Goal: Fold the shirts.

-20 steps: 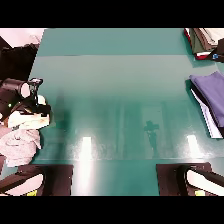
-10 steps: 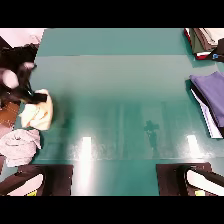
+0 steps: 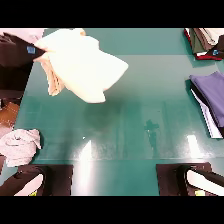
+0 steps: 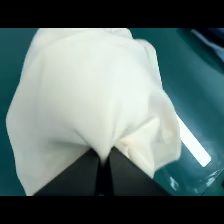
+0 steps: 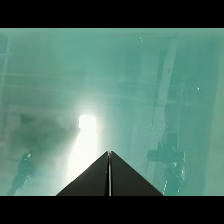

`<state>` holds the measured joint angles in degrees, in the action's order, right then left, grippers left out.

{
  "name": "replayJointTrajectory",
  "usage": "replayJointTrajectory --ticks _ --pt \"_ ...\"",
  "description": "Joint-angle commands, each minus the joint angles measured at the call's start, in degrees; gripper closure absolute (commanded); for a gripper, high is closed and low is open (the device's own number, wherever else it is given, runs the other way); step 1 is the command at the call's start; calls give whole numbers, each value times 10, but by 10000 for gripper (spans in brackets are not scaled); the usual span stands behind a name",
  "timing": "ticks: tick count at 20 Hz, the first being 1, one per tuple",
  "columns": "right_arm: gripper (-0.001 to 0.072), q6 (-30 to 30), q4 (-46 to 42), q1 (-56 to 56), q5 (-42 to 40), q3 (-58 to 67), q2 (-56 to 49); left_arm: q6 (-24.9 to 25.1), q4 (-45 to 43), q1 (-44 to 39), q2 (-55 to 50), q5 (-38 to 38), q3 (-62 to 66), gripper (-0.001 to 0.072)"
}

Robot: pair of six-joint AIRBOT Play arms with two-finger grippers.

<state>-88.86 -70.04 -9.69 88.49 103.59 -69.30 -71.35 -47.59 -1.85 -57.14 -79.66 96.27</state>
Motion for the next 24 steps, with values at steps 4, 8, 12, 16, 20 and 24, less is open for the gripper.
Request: replayJointTrajectory --ticks 4,8,12,16,20,24 --pt "692 -1 0 1 1 0 1 19 21 -85 -85 -51 25 681" --pt "693 -1 0 1 7 0 1 19 -59 -225 -207 -47 25 680" --pt "693 0 0 1 18 0 1 15 -64 -264 -305 -47 25 330" --pt "693 0 -2 1 22 0 1 -11 -94 -192 -293 -99 25 209" --pt "693 0 -2 1 21 0 1 -22 -94 -129 -241 -82 -76 210" --pt "693 0 -2 1 21 0 0 -22 -98 -123 -189 50 -280 210"
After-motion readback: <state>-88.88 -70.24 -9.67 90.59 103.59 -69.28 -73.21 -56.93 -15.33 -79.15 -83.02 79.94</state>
